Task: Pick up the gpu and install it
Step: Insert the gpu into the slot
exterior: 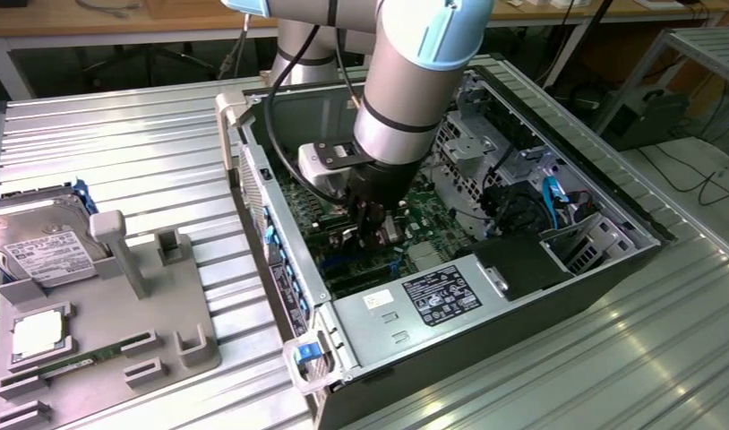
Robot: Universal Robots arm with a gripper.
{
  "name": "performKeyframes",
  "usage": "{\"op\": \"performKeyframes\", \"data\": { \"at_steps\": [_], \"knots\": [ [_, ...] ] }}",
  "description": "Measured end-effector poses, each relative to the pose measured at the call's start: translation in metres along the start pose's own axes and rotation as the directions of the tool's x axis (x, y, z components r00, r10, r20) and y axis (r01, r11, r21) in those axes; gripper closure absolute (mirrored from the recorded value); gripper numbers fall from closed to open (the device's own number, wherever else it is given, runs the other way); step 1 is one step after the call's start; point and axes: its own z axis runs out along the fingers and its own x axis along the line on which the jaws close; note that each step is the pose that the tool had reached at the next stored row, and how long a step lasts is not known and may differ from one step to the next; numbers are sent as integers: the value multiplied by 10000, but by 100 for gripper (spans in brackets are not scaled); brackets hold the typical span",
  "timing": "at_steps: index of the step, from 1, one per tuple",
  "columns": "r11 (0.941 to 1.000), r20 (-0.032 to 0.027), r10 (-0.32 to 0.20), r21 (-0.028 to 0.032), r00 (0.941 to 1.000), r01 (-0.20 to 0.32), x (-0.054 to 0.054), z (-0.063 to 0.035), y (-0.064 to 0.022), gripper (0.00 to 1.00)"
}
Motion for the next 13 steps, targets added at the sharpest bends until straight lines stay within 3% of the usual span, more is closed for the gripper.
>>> {"op": "performKeyframes", "data": {
  "at_steps": [13],
  "knots": [
    [10000,-6,-96,-7,10000,96,-3,2,1,72]
  ]
}}
